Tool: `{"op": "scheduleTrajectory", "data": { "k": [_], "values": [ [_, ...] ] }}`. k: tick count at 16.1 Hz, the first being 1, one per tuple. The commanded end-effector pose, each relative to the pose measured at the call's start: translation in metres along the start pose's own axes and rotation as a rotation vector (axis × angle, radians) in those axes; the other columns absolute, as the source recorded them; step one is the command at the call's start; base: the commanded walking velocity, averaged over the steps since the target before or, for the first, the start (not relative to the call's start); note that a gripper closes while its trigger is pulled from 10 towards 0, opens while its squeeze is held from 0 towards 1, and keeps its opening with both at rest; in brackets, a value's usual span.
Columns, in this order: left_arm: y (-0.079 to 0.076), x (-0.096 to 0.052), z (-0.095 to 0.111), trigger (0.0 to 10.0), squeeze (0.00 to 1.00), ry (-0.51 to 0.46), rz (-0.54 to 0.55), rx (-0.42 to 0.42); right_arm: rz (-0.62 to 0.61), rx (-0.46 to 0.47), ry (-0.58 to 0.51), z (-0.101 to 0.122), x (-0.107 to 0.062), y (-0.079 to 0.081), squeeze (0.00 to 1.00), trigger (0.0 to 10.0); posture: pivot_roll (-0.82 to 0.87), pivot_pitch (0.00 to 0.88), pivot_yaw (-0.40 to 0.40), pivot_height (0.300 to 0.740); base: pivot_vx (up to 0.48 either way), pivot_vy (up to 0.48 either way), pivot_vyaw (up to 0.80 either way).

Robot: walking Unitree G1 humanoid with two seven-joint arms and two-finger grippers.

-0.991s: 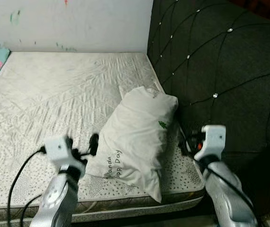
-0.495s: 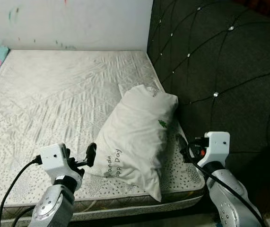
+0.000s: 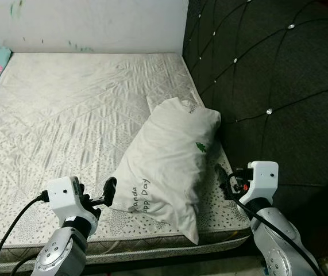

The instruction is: Clean up the room

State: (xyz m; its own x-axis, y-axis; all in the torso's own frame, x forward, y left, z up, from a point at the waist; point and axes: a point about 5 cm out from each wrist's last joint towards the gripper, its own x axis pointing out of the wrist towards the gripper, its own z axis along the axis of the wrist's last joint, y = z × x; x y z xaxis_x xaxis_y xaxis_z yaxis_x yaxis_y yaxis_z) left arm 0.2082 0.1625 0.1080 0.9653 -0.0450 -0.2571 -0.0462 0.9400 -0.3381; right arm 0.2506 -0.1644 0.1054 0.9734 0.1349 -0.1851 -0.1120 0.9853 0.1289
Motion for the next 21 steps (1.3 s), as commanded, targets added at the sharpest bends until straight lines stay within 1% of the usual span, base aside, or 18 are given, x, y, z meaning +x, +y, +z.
{"op": "scheduleTrajectory", "data": {
  "k": [1, 8, 9, 10, 12, 14, 19, 21],
  "values": [
    [-0.0021, -0.0012, 0.0039, 10.0, 0.0, -0.006, -0.005, 0.009, -0.007, 0.004, -0.016, 0.0049, -0.0026, -0.0004, 1.0, 10.0, -0.01, 0.079, -0.029, 0.74, 0.0, 0.0, 0.0],
    [-0.0023, -0.0014, 0.005, 10.0, 0.0, -0.008, 0.003, 0.005, 0.0, 0.009, -0.019, 0.0078, -0.0007, -0.0003, 1.0, 10.0, -0.01, 0.087, -0.039, 0.74, 0.0, 0.0, 0.0],
    [-0.0027, -0.0011, 0.0055, 10.0, 0.0, -0.011, 0.003, 0.005, 0.001, 0.006, -0.018, 0.0084, 0.0005, 0.0001, 0.68, 10.0, -0.01, 0.09, -0.041, 0.74, 0.0, 0.0, 0.0],
    [-0.0028, -0.0015, 0.0058, 10.0, 0.0, -0.013, 0.005, 0.004, 0.009, 0.008, -0.018, 0.0095, 0.0015, 0.0018, 0.0, 10.0, -0.01, 0.093, -0.043, 0.74, 0.0, 0.0, 0.0],
    [-0.0028, -0.0026, 0.0061, 10.0, 0.0, -0.015, 0.007, 0.001, 0.032, 0.019, -0.007, 0.0104, 0.0013, 0.0057, 0.0, 10.0, -0.01, 0.101, -0.045, 0.74, 0.0, 0.0, 0.0],
    [-0.0026, -0.0041, 0.0062, 10.0, 0.0, -0.014, 0.008, -0.001, 0.036, 0.016, 0.005, 0.009, -0.0012, 0.0062, 0.0, 10.0, -0.01, 0.112, -0.048, 0.74, 0.0, 0.0, 0.0],
    [-0.0027, -0.0075, 0.006, 10.0, 0.0, -0.009, 0.013, -0.008, 0.039, 0.018, 0.025, 0.0072, -0.0042, 0.0061, 0.0, 10.0, -0.01, 0.132, -0.049, 0.695, 0.0, 0.0, 0.0],
    [-0.0022, -0.0074, 0.0056, 10.0, 0.0, -0.002, 0.014, -0.008, 0.039, 0.02, 0.031, 0.0066, -0.0052, 0.0067, 0.0, 10.0, -0.01, 0.137, -0.046, 0.66, 0.0, 0.0, 0.0]
  ]
}}
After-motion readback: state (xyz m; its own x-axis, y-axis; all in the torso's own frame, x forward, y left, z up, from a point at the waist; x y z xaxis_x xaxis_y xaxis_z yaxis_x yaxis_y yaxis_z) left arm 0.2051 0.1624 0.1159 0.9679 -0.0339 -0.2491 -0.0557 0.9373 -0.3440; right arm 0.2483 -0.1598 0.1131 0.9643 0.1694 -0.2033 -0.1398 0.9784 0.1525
